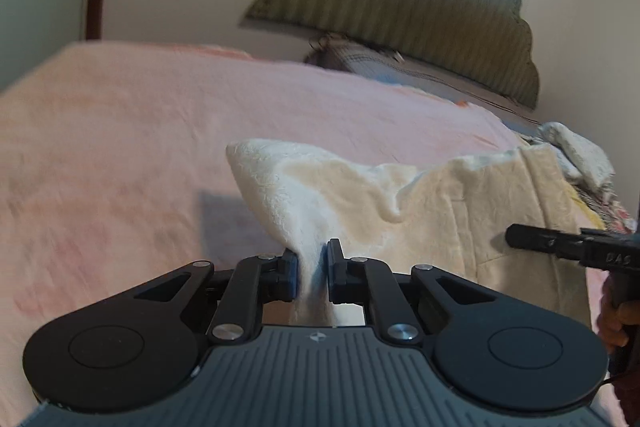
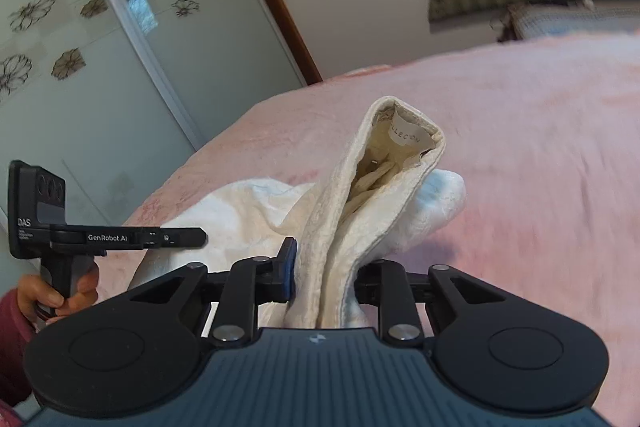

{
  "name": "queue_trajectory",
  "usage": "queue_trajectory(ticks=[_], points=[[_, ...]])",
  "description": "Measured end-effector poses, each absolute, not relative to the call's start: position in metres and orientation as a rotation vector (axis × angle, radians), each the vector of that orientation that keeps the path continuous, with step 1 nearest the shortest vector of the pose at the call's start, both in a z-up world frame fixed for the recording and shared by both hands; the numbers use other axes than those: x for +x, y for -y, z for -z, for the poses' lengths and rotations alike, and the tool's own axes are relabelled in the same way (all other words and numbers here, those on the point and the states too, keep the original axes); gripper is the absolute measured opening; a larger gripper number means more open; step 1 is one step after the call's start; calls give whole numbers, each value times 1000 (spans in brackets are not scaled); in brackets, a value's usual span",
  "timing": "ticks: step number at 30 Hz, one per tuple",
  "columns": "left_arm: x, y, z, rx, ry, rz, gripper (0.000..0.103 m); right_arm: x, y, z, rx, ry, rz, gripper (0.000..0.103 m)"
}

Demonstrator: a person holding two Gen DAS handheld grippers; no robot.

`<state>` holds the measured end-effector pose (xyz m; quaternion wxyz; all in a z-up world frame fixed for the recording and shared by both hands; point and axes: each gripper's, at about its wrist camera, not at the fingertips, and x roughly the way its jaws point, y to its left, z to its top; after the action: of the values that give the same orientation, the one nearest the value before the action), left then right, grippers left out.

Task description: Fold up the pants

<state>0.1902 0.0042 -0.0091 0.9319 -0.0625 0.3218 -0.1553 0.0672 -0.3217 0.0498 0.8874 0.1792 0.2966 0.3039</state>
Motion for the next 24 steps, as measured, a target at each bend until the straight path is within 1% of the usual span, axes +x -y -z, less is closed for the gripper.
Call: queue_trajectory(ticks=[3,6,10,12,13,14,15,16,18,19,21,23,24], points=[[217,-7,-1,-102,-623,272,12,92,300,-64,315,-557,-642,22],[252,-9,0,-102,-630,217,13,124,288,-69,322,-556,-626,22],[288,-10,21,-68,-692,133,13,159,274,-47,333,-619,-569,22],[294,-9,30,-32,-704,94,13,171,269,-31,335,-677,-515,25],[293,-9,31,-28,-702,98,17,173,270,-20,333,-710,-472,27],[291,-10,32,-26,-696,99,23,174,272,-12,341,-733,-443,34],[286,-11,31,-20,-696,103,23,169,279,-3,371,-750,-426,38],[281,-12,29,-14,-697,103,24,163,285,3,406,-751,-422,40],[268,-12,23,0,-690,90,28,143,294,4,413,-726,-350,52],[258,-14,20,3,-680,82,33,130,296,-1,369,-697,-292,53],[235,-18,14,-11,-651,79,45,89,288,-25,200,-591,-202,53],[221,-15,12,-20,-633,108,69,39,270,-44,67,-512,-284,53],[215,-13,12,-30,-627,109,71,21,264,-49,52,-502,-383,52]])
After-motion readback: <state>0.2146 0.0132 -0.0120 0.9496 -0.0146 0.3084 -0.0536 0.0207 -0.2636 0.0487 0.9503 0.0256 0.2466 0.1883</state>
